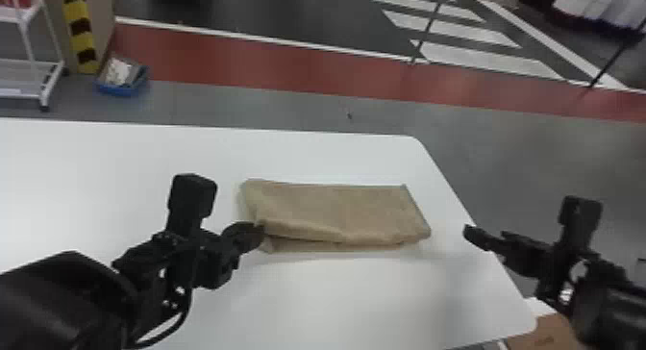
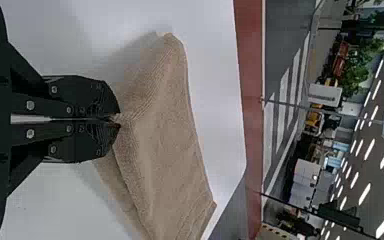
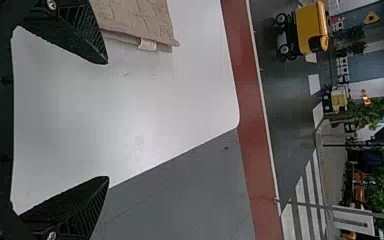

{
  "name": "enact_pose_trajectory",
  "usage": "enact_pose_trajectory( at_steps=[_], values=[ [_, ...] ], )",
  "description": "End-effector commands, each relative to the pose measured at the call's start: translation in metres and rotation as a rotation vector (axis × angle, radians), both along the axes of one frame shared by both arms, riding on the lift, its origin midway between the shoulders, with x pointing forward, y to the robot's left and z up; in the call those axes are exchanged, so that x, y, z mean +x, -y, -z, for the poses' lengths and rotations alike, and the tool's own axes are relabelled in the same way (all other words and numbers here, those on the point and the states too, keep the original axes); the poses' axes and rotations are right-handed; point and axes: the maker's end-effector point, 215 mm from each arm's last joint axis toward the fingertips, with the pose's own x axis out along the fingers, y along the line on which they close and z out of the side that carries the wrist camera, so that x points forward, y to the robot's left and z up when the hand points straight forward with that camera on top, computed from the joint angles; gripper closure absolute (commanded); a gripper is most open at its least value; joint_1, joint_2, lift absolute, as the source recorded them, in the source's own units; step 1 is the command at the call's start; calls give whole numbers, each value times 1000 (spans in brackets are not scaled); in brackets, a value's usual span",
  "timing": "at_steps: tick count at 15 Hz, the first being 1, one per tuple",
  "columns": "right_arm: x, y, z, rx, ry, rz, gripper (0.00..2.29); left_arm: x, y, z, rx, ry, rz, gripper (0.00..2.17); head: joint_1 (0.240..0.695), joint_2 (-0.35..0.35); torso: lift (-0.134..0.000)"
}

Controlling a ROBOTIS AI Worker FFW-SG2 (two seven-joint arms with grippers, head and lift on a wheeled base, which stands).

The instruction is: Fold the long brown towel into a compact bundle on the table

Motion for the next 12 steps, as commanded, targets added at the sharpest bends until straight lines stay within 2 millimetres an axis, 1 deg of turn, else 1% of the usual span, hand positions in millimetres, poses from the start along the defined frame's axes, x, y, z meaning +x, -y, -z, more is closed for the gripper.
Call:
enact_pose_trajectory(
  at_steps=[1, 3, 6, 7, 9, 10, 11, 12],
  values=[
    [2, -5, 1, 0, 0, -9, 60, 0, -19, 2, 24, 4, -20, 1919, 695, -350, -123],
    [9, -12, 0, 1, 3, -21, 60, -4, -44, 10, 58, -3, -44, 1919, 695, -350, -123],
    [22, -29, 0, 4, 7, -54, 60, -1, -93, 8, 108, 33, -102, 1919, 695, -350, -123],
    [26, -33, 0, 2, 9, -61, 60, 0, -114, 10, 117, 29, -134, 1919, 695, -350, -123],
    [33, -41, 1, 4, 7, -77, 60, 0, -145, 14, 126, 22, -179, 1919, 695, -350, -123],
    [36, -45, 1, 4, 7, -84, 60, 0, -156, 11, 125, 27, -194, 1919, 695, -350, -123],
    [38, -50, 2, 5, 6, -93, 60, -2, -169, 12, 124, 22, -214, 1919, 695, -350, -123],
    [39, -52, 2, 4, 5, -97, 60, -5, -175, 10, 122, 22, -223, 1919, 695, -350, -123]
  ],
)
